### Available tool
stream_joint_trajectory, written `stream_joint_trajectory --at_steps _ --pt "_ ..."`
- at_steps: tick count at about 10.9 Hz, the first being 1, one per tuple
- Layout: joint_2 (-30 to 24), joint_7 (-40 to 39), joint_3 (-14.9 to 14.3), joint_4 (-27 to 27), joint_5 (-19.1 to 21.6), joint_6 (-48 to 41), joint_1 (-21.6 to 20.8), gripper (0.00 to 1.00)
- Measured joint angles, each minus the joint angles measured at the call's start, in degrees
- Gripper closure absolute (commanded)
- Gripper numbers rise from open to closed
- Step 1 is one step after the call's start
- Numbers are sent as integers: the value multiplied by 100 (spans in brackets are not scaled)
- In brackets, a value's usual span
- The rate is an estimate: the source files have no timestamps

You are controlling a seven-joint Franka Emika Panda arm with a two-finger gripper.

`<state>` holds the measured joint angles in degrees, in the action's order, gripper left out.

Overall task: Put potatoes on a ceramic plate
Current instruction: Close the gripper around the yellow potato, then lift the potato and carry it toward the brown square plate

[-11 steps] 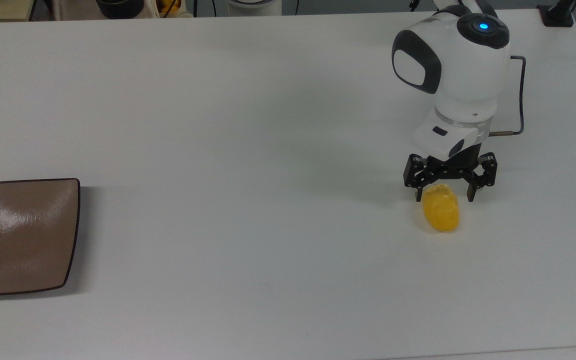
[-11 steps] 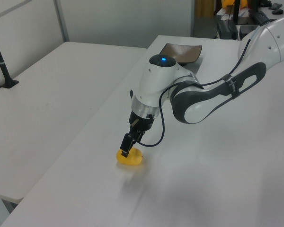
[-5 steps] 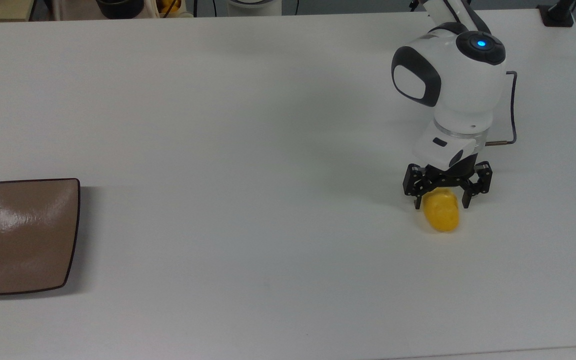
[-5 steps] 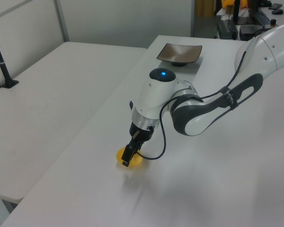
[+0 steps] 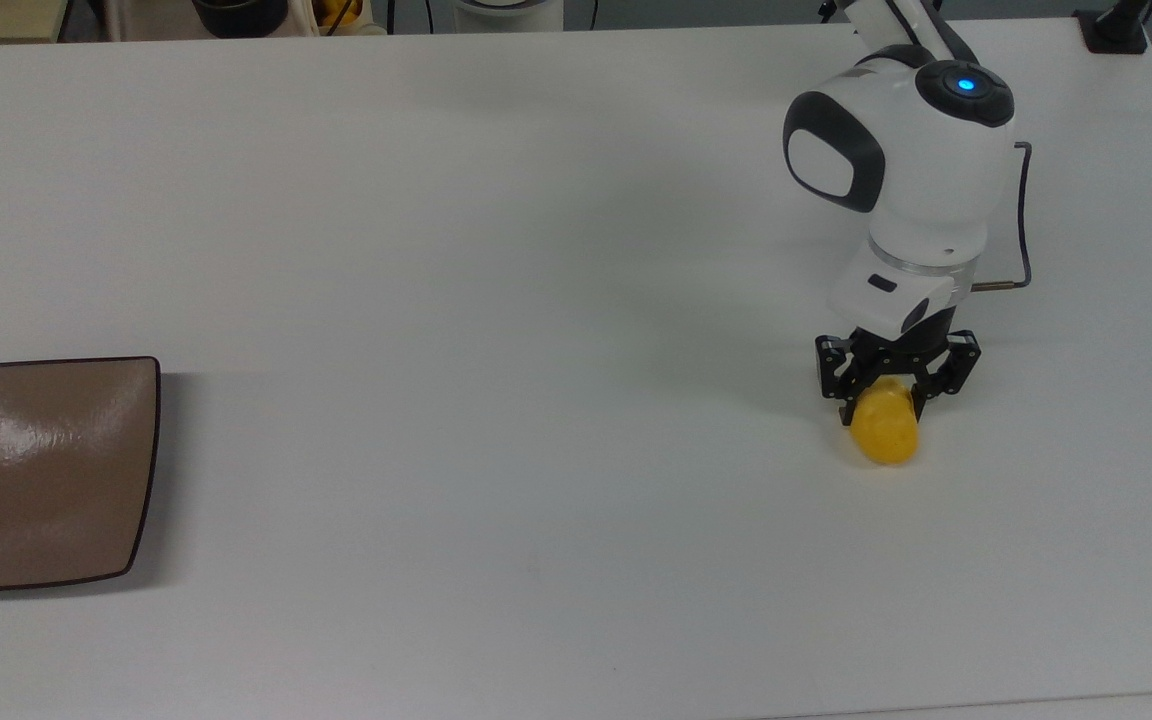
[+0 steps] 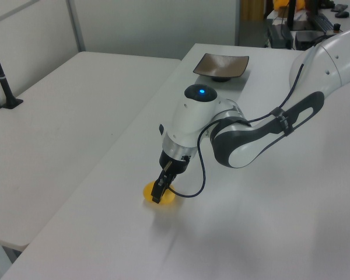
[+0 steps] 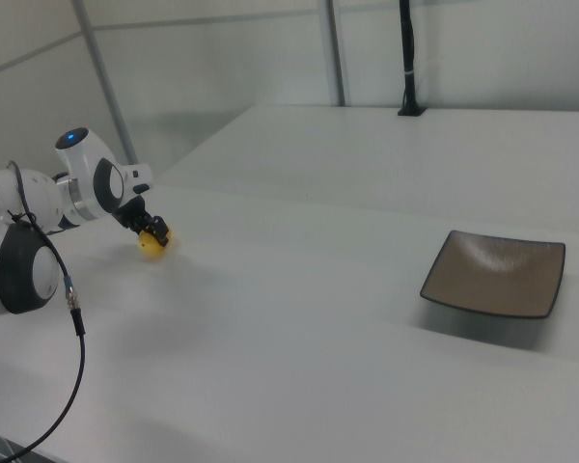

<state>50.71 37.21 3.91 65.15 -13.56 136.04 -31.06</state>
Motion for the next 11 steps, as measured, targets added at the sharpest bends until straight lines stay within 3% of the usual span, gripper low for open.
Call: stream_joint_trajectory --at_steps 4,8,11 --pt "-253 0 -74 25 -24 0 33 72" --pt "-1514 -107 -119 423 -19 -836 425 72" --pt "-2643 -747 -123 1046 222 -1683 777 72"
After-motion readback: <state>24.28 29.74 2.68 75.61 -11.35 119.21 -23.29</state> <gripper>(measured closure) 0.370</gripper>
